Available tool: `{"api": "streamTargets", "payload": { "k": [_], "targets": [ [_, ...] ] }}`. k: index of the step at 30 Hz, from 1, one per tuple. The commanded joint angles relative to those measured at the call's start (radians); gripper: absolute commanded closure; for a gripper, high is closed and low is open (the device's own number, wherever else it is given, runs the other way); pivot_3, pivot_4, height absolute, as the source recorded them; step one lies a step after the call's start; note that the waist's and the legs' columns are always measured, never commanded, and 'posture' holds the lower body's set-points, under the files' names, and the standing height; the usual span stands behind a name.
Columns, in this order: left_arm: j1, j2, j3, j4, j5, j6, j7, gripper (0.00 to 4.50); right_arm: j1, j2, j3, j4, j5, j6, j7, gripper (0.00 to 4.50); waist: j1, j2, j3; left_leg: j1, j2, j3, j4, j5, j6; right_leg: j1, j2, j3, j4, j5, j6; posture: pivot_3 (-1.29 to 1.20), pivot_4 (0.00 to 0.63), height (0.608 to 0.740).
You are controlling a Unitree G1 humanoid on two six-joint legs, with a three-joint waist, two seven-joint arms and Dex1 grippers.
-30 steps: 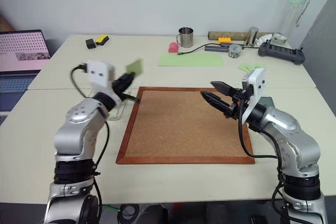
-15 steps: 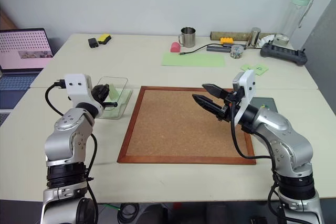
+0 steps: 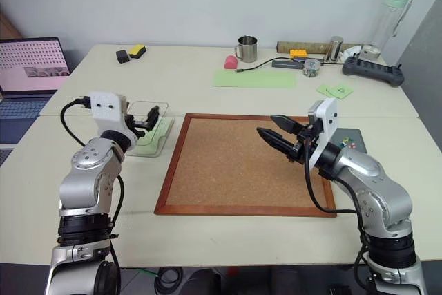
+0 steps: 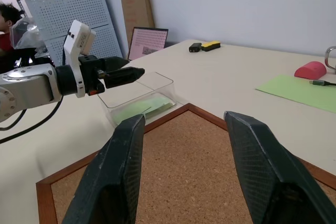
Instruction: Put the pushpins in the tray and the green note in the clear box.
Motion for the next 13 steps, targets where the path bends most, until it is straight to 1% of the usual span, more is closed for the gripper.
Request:
{"api": "streamTargets", "payload": {
  "k": [1,7,10,13],
  "targets": [
    [-0.036,0.064,-0.120,-0.085,-0.061,0.044,-0.222,0.03,0.016,-0.086,0.004,0.037,-0.101,-0.051,0.031,1.99,0.001,0.000,0.000,0.000,0.000,0.000,0.000,0.000,0.000,0.000,0.000,0.000,0.000,0.000,0.000,0.00,0.150,0.740],
    [-0.008,0.145,-0.245,-0.165,-0.140,0.105,-0.475,0.03,0.049,-0.132,-0.010,0.105,-0.154,-0.095,0.060,1.99,-0.007,0.000,0.000,0.000,0.000,0.000,0.000,0.000,0.000,0.000,0.001,0.000,0.000,0.000,0.000,0.00,0.150,0.740],
    [0.008,0.159,-0.271,-0.162,-0.138,0.082,-0.523,0.03,0.074,-0.142,-0.020,0.110,-0.162,-0.104,0.066,1.99,-0.009,0.000,0.000,0.001,0.000,0.000,-0.001,0.000,0.000,0.000,0.002,0.001,0.000,0.000,-0.001,0.00,0.150,0.740],
    [-0.006,0.142,-0.281,-0.138,-0.128,0.079,-0.519,0.03,0.104,-0.140,-0.030,0.104,-0.167,-0.108,0.056,1.99,-0.007,0.000,0.000,0.001,0.000,0.000,0.000,0.000,0.001,0.000,0.002,0.001,0.000,0.000,-0.001,0.00,0.150,0.740]
  ]
}}
